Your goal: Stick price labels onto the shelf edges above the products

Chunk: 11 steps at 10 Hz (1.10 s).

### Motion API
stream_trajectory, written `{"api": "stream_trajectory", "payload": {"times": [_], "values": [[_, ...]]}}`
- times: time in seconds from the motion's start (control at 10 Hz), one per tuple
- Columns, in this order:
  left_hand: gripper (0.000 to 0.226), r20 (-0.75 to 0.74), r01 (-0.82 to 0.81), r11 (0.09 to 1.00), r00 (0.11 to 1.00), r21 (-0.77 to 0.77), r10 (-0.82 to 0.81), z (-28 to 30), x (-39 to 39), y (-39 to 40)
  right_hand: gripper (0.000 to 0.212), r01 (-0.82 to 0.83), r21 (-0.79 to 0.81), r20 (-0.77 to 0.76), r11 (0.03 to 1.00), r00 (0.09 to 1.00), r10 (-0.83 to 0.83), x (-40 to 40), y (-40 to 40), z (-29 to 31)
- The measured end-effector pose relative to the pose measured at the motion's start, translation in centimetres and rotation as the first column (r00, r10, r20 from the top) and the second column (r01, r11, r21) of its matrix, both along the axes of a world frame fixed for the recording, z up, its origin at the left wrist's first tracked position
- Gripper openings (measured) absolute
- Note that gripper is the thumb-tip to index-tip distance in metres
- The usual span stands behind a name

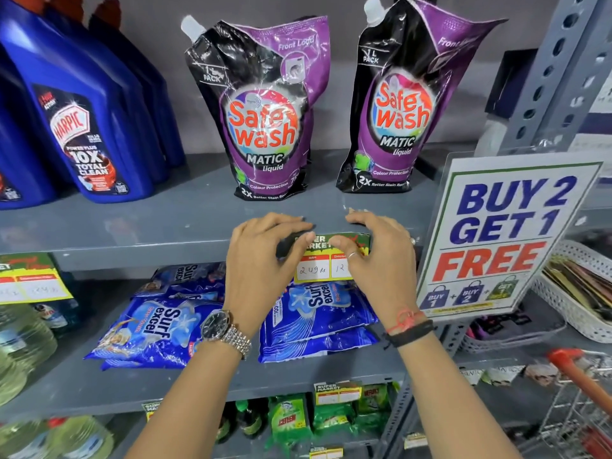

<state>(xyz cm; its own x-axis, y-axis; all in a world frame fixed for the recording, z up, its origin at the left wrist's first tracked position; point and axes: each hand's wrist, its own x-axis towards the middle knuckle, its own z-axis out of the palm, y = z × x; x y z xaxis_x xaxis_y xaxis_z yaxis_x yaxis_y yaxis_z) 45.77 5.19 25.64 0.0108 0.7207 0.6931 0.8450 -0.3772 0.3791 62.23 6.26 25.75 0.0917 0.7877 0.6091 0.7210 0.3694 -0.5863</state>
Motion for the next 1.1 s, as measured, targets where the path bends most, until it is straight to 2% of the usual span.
{"api": "stream_trajectory", "payload": {"times": [0.1,0.4,0.6,0.8,0.9,1.0,1.1], "values": [[0.023,0.020,0.037,0.999,0.999,-0.008,-0.037,0.1,-0.2,0.2,0.029,-0.036,-0.019,-0.038,0.999,0.999,0.035,0.4,0.2,0.1],[0.030,0.030,0.110,0.991,0.994,-0.075,-0.108,0.5,-1.3,0.0,0.032,-0.104,-0.061,-0.103,0.993,0.990,0.097,0.9,0.3,0.6],[0.030,0.013,0.117,0.988,0.993,-0.098,-0.117,0.6,-1.3,-0.2,0.034,-0.142,-0.126,-0.077,0.982,0.988,0.133,1.8,0.3,1.4],[0.030,-0.016,0.103,0.988,0.994,-0.118,-0.105,0.9,-1.5,-0.2,0.035,-0.172,-0.122,-0.122,0.977,0.980,0.157,2.2,0.5,1.8],[0.030,-0.009,0.096,0.986,0.995,-0.139,-0.098,1.5,-1.6,-0.5,0.031,-0.196,-0.138,-0.086,0.971,0.979,0.186,2.8,0.2,2.0],[0.036,-0.036,0.039,0.999,0.999,0.014,-0.038,3.2,-1.5,-0.6,0.024,-0.257,-0.094,-0.066,0.962,0.966,0.251,3.1,0.1,3.0],[0.040,-0.120,-0.026,0.981,0.992,0.193,0.050,5.9,-0.5,-0.2,0.031,-0.228,0.067,-0.045,0.971,0.972,0.232,2.0,0.5,4.8]]}}
